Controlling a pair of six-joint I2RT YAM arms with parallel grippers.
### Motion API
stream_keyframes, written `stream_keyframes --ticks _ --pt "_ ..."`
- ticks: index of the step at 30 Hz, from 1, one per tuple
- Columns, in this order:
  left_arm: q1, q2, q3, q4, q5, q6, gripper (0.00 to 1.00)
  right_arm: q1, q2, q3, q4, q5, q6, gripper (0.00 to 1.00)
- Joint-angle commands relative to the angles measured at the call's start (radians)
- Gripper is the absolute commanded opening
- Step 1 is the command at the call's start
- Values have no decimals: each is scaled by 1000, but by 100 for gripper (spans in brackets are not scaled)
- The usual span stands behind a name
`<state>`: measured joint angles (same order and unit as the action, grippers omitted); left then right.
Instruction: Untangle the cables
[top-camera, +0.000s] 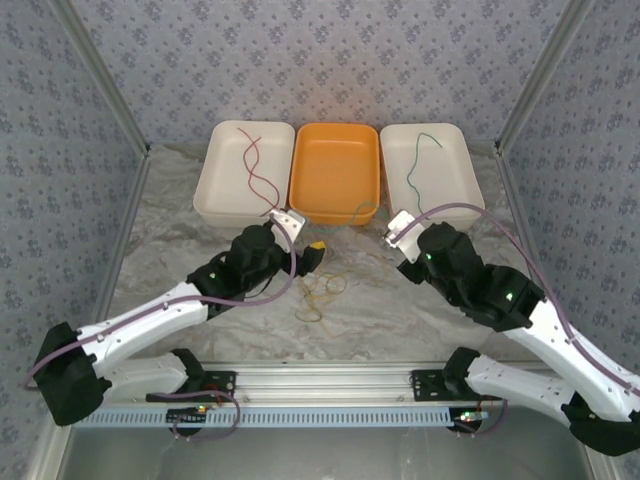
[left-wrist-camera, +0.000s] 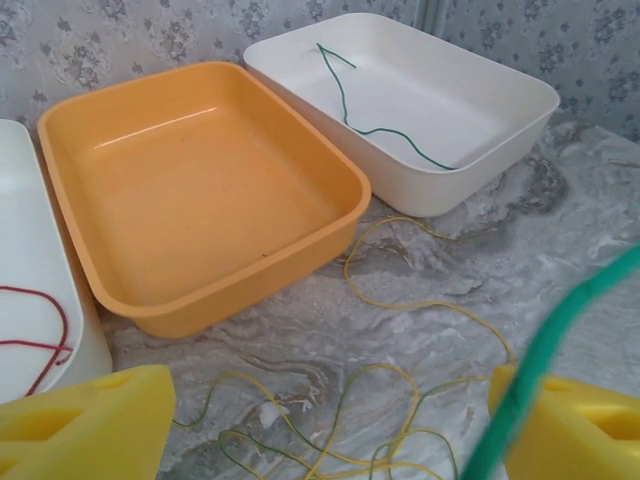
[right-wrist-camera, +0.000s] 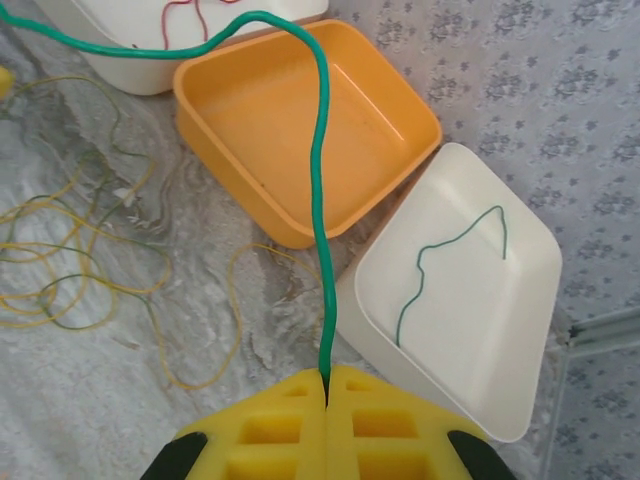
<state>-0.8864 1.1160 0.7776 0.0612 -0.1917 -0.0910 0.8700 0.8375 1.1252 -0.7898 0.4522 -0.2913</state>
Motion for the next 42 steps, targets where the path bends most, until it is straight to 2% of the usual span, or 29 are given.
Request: stream_keyframes --ticks 1,4,6,11,14,20,28,32,42 --pt "-6 6 18 88 -90 82 81 1 -25 39 -50 -63 41 0" --pt "-5 2 7 111 -115 118 76 5 -38 35 -63 -73 49 0" --pt "-5 -5 4 112 -116 132 64 5 -41 33 -75 -79 51 0" --pt "-5 -34 -6 102 -98 142 22 6 -39 15 -83 -61 44 0" --pt "-5 -48 -8 72 -102 155 0 6 -39 7 -79 -39 37 0" --pt "-5 -99 -18 1 -154 183 0 4 -44 10 -78 4 14 0" --pt "-5 -178 -98 29 -147 229 0 3 -43 5 -74 4 9 0" --pt "-6 -182 -87 -55 -218 290 0 0 -44 -1 -99 74 -40 0" --pt "-8 -129 -9 -233 -434 356 0 -44 -51 -30 -50 328 -336 0"
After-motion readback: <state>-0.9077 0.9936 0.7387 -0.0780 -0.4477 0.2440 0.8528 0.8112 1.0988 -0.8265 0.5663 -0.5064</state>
